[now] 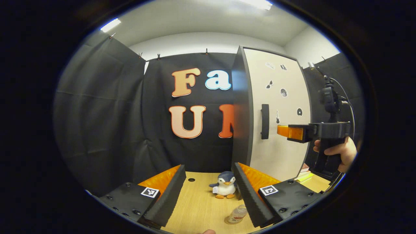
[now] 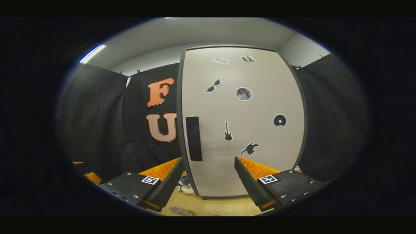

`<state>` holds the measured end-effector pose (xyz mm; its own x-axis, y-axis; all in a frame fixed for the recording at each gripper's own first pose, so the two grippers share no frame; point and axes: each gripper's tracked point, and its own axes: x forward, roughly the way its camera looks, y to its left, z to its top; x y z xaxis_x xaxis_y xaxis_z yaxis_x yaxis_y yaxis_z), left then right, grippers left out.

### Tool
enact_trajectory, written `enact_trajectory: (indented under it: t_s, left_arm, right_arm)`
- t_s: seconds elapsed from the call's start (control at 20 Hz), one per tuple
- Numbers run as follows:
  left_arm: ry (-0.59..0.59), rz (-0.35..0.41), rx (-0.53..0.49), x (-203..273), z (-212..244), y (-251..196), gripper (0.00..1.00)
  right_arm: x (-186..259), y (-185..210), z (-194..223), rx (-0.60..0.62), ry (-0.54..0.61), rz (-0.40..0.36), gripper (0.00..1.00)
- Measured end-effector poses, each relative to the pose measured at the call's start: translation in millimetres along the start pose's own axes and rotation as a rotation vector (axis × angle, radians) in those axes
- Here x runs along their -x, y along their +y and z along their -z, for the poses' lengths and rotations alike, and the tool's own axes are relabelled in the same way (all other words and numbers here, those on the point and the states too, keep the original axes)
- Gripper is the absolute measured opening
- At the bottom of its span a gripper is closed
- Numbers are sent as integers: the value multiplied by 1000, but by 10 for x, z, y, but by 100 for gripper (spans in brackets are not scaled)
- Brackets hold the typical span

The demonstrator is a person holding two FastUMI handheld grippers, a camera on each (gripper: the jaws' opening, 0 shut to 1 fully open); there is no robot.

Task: Open the cabinet door with the right hand, grasp the bottle in the cabinet with the left hand and place it on the coaster, then close the cabinet door with the right hand.

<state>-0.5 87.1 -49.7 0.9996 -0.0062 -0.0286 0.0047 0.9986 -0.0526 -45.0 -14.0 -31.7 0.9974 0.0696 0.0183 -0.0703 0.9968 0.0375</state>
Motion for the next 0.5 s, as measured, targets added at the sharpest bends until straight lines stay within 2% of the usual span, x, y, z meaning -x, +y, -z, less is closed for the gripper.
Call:
enact_trajectory:
  t_s: [0.05,0.2,0.35,0.5]
  left_arm:
    - [-6,17,1,25,-23,-73,99]
    - [-6,50,0,103,-64,-283,99]
    - [10,84,19,219,-112,-517,94]
    - [5,96,26,306,-161,-753,96]
  right_arm:
    - [204,-38,-15,10,1,13,95]
    - [755,-146,-72,2,8,41,95]
    - [1256,-316,-173,-1,-7,79,95]
    - [1599,-487,-248,13,-31,99,95]
